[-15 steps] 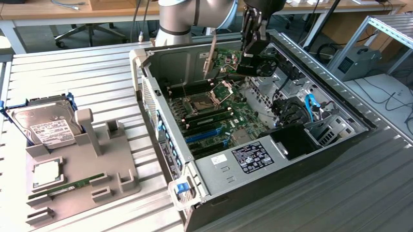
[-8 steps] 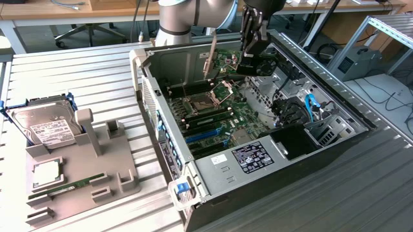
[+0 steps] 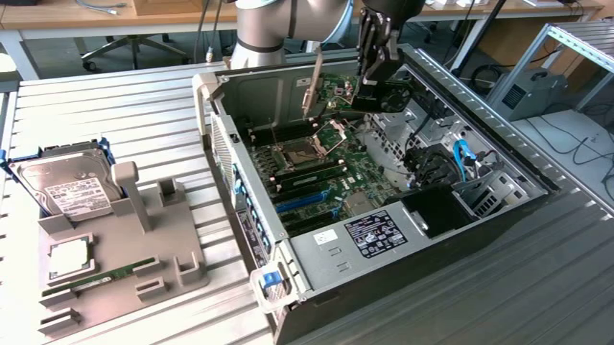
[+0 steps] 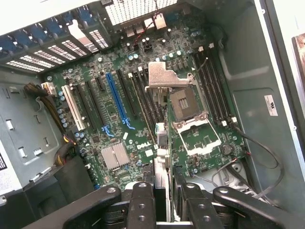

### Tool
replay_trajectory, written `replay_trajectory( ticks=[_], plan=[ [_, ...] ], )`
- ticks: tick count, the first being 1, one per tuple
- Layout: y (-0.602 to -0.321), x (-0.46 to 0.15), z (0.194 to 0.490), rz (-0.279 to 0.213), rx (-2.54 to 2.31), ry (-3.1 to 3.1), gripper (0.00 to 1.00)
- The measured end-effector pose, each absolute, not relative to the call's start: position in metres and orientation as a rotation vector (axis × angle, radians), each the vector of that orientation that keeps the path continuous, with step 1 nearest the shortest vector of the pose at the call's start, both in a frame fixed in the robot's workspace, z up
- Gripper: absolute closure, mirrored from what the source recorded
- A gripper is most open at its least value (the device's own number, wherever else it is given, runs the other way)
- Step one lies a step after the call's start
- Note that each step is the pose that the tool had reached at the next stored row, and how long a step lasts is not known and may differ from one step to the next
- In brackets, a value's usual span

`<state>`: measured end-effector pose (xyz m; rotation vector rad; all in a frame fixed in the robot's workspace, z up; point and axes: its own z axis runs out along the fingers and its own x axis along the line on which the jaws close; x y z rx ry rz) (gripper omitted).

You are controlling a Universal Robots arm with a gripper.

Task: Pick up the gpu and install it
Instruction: 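Insert the gpu into the slot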

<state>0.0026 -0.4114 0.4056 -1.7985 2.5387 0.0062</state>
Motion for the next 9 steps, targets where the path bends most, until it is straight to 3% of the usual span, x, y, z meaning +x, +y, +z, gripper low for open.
replay_trajectory(
  ticks=[9],
  plan=[
    [-0.4114,0.0026,0.4056,0.007,-1.83,2.516,0.73]
  ],
)
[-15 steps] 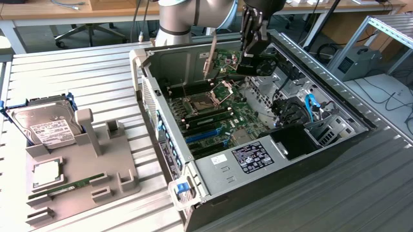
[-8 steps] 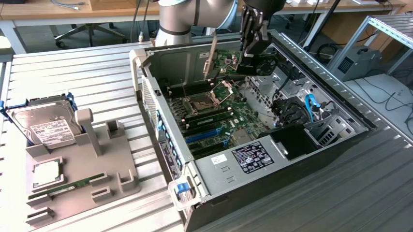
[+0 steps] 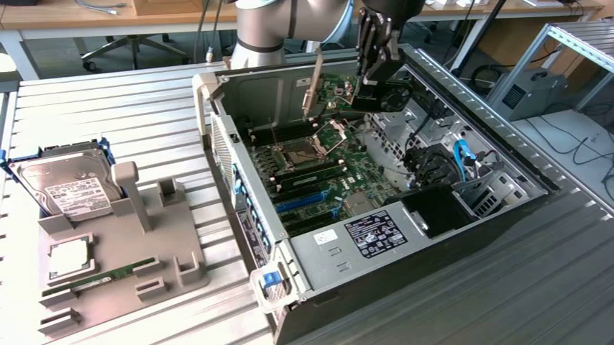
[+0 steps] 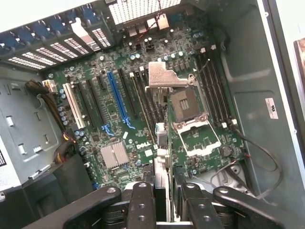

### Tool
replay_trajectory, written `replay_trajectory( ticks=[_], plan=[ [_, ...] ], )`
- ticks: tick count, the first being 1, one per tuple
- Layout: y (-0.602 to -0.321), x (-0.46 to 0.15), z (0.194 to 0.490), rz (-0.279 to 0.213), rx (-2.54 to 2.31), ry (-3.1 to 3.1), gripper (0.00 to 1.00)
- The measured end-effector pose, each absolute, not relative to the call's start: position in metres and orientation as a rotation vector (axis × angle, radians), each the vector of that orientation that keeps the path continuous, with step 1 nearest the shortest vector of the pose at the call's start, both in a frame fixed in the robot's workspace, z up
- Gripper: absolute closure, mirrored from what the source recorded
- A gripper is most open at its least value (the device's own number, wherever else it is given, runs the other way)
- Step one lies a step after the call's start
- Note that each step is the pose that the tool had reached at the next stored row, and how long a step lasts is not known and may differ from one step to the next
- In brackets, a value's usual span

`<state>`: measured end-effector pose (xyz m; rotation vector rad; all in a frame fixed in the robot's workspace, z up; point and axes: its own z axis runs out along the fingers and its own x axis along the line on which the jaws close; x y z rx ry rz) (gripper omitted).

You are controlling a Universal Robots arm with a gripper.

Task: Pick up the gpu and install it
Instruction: 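Insert the gpu into the slot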

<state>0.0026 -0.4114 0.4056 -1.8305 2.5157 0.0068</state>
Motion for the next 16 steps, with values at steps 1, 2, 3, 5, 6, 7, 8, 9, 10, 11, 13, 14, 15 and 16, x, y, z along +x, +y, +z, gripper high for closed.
replay_trajectory(
  ticks=[1,2,3,5,6,7,8,9,10,11,13,14,15,16],
  plan=[
    [-0.4114,0.0026,0.4056,0.007,-1.834,2.513,0.73],
    [-0.4114,0.0026,0.4056,0.007,-1.837,2.511,0.73],
    [-0.4114,0.0026,0.4056,0.007,-1.84,2.509,0.73],
    [-0.4114,0.0026,0.4056,0.007,-1.846,2.504,0.73],
    [-0.4114,0.0026,0.4056,0.007,-1.849,2.502,0.73],
    [-0.4114,0.0026,0.4056,0.007,-1.852,2.5,0.73],
    [-0.4114,0.0026,0.4056,0.007,-1.855,2.498,0.73],
    [-0.4114,0.0026,0.4056,0.007,-1.858,2.495,0.73],
    [-0.4114,0.0026,0.4056,0.007,-1.863,2.491,0.73],
    [-0.4114,0.0026,0.4056,0.008,-1.866,2.489,0.73],
    [-0.4114,0.0026,0.4056,0.008,-1.874,2.483,0.73],
    [-0.4114,0.0026,0.4056,0.008,-1.879,2.48,0.73],
    [-0.4114,0.0026,0.4056,0.008,-1.883,2.477,0.73],
    [-0.4114,0.0026,0.4056,0.008,-1.886,2.475,0.73]
  ],
)
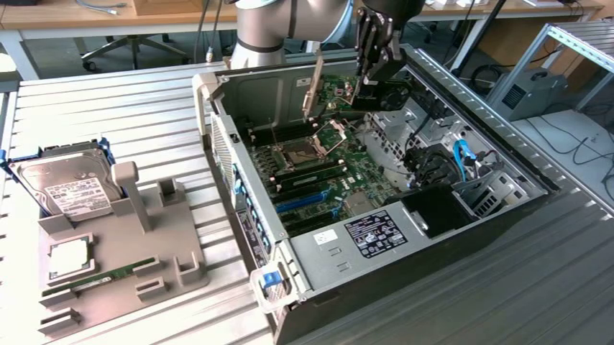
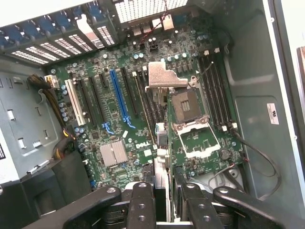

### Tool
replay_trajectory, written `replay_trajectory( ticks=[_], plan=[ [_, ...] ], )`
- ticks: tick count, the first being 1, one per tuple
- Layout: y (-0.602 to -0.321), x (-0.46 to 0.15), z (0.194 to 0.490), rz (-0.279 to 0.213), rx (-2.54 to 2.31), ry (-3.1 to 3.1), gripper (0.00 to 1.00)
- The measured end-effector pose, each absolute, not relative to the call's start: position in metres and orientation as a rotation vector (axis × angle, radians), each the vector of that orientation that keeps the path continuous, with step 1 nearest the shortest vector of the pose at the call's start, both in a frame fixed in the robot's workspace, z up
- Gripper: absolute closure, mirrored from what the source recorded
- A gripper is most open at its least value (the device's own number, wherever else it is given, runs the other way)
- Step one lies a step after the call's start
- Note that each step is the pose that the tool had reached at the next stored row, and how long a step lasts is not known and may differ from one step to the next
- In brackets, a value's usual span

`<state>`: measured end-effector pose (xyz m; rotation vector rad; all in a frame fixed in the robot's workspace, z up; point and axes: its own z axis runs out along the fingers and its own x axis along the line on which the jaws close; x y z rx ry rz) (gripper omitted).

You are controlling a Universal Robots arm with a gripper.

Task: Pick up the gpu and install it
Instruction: 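Insert the gpu into the slot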

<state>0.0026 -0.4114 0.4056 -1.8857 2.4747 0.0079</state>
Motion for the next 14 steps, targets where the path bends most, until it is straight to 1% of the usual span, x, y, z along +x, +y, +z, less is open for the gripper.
replay_trajectory(
  ticks=[14],
  plan=[
    [-0.4114,0.0026,0.4056,0.009,-1.93,2.44,0.73]
  ],
)
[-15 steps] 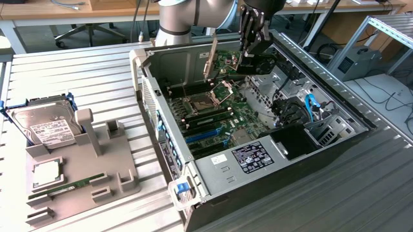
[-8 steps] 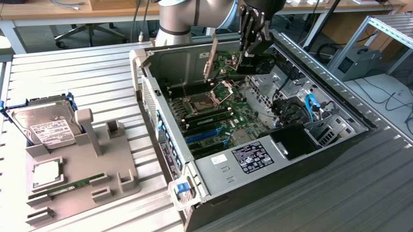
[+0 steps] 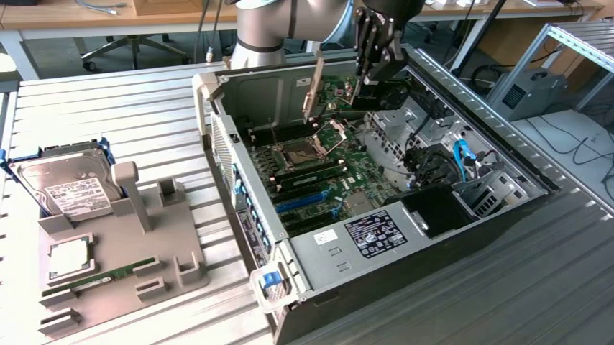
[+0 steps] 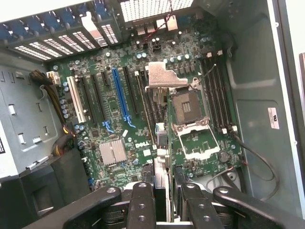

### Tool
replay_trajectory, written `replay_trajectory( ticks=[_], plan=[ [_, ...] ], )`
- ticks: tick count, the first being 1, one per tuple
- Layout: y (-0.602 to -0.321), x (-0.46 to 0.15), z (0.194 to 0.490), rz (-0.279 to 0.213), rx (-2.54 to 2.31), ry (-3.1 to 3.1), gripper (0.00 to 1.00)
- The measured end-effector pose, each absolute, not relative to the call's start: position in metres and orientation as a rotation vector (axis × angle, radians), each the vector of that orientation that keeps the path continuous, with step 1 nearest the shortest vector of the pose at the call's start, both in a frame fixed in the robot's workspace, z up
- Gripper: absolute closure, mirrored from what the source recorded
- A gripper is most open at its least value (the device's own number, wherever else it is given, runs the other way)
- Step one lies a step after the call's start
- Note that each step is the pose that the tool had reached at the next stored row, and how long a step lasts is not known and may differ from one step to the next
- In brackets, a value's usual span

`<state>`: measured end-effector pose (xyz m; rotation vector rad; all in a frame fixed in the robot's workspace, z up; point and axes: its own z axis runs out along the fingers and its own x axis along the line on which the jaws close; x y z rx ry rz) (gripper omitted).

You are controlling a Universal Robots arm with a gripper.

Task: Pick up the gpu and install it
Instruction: 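Insert the gpu into the slot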

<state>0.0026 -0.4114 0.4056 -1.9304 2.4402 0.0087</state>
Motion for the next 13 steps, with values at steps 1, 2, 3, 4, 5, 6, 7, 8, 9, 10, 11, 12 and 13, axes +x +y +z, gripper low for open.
replay_trajectory(
  ticks=[1,2,3,4,5,6,7,8,9,10,11,12,13],
  plan=[
    [-0.4114,0.0026,0.4056,0.009,-1.933,2.438,0.73],
    [-0.4114,0.0026,0.4056,0.009,-1.942,2.431,0.73],
    [-0.4114,0.0026,0.4056,0.009,-1.952,2.423,0.73],
    [-0.4114,0.0026,0.4056,0.009,-1.962,2.415,0.73],
    [-0.4114,0.0026,0.4056,0.01,-1.982,2.399,0.73],
    [-0.4114,0.0026,0.4056,0.01,-2.0,2.384,0.73],
    [-0.4114,0.0026,0.4056,0.01,-2.015,2.371,0.73],
    [-0.4114,0.0026,0.4056,0.011,-2.027,2.361,0.73],
    [-0.4114,0.0026,0.4056,0.011,-2.044,2.347,0.73],
    [-0.4114,0.0026,0.4056,0.012,-2.076,2.318,0.73],
    [-0.4114,0.0026,0.4056,0.012,-2.115,2.283,0.73],
    [-0.4114,0.0026,0.4055,0.013,-2.14,2.26,0.73],
    [-0.4114,0.0026,0.4055,0.013,-2.148,2.252,0.73]
  ],
)
